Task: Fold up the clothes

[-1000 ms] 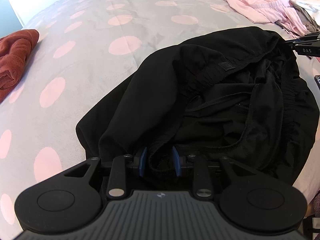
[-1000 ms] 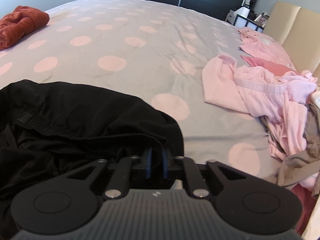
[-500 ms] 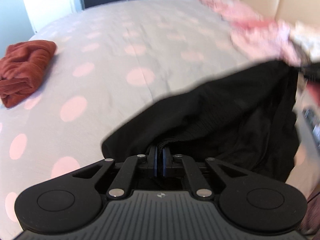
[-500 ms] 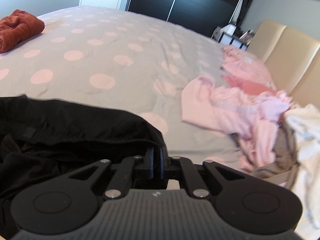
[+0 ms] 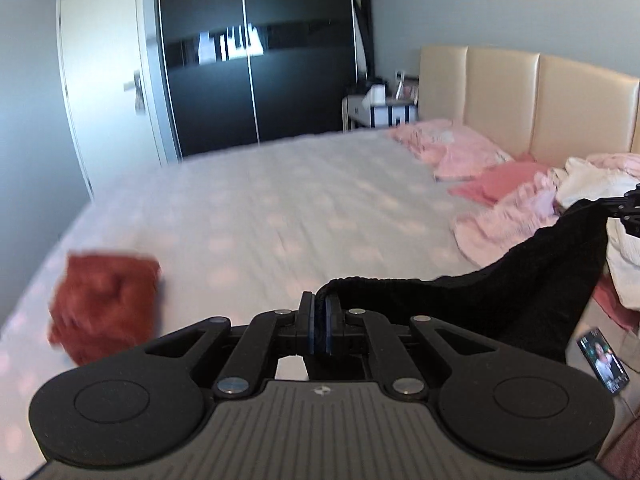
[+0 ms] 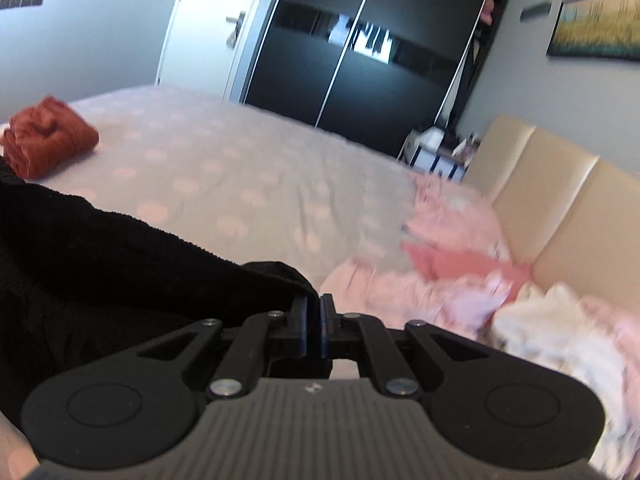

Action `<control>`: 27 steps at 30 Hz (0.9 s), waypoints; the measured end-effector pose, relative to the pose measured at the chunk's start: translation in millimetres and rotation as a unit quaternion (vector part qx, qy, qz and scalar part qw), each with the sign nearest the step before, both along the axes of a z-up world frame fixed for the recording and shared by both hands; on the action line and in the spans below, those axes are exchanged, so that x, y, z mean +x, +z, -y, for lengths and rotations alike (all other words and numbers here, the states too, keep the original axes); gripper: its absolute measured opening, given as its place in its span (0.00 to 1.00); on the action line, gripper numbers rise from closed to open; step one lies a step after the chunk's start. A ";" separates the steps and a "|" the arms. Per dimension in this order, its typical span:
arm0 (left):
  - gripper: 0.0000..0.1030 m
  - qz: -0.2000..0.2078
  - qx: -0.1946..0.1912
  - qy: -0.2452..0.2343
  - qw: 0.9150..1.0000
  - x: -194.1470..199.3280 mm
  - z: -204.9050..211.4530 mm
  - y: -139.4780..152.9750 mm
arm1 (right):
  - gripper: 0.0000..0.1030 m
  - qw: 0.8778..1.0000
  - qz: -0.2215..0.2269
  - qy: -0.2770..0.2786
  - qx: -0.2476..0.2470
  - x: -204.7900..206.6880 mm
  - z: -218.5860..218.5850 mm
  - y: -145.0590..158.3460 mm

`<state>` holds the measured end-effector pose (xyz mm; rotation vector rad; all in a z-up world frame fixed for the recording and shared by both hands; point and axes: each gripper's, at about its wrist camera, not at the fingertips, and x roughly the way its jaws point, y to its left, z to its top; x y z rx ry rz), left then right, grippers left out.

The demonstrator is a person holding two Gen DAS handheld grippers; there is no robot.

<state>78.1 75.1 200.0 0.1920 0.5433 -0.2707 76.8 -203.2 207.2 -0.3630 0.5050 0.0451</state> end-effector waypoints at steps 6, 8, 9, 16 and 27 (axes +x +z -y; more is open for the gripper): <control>0.03 0.080 0.036 0.018 0.996 45.5 15.0 88.6 | 0.06 0.998 0.046 -0.007 0.038 38.8 -0.3 82.1; 0.03 0.107 0.063 0.023 0.992 59.1 22.9 116.4 | 0.06 0.996 0.061 -0.010 0.062 50.7 0.3 108.3; 0.03 0.119 0.072 0.028 0.990 65.1 26.3 129.6 | 0.06 0.995 0.067 -0.012 0.075 56.4 0.7 120.6; 0.03 0.146 0.087 0.002 0.985 57.6 35.1 180.2 | 0.07 0.988 0.115 -0.012 0.104 52.8 1.2 179.4; 0.03 -0.059 0.175 -0.078 0.980 51.6 48.3 -68.3 | 0.07 0.994 -0.101 0.003 0.048 32.0 -5.7 1.1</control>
